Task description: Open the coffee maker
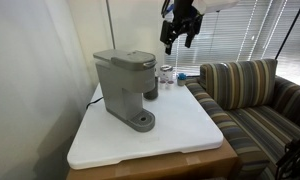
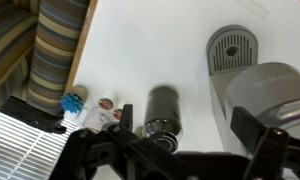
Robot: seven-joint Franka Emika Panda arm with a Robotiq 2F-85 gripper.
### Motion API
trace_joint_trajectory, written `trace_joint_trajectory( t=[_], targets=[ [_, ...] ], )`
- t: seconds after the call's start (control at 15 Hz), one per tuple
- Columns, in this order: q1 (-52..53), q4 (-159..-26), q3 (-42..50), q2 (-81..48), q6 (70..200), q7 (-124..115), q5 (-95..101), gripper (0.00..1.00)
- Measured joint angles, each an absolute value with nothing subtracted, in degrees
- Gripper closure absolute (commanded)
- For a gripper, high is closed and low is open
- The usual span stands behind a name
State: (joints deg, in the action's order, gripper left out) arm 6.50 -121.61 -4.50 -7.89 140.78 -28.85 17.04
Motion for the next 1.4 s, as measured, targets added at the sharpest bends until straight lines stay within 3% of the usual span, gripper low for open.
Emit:
trace_joint_trajectory(
  t=[0.27,1.2,1.27,1.4],
  targets=[
    [7.7,-121.6,-3.7,-7.9,133.8,-33.7,18.6,0.0],
    [10.6,-114.6,-6.1,-17.5,137.5,-16.6,9.3,0.0],
    [10.6,-114.3,-6.2,-17.8,137.9,-15.8,9.1,0.25],
    [10.6,-114.0,-6.2,-18.0,138.2,-13.9,8.9,0.34]
  ],
)
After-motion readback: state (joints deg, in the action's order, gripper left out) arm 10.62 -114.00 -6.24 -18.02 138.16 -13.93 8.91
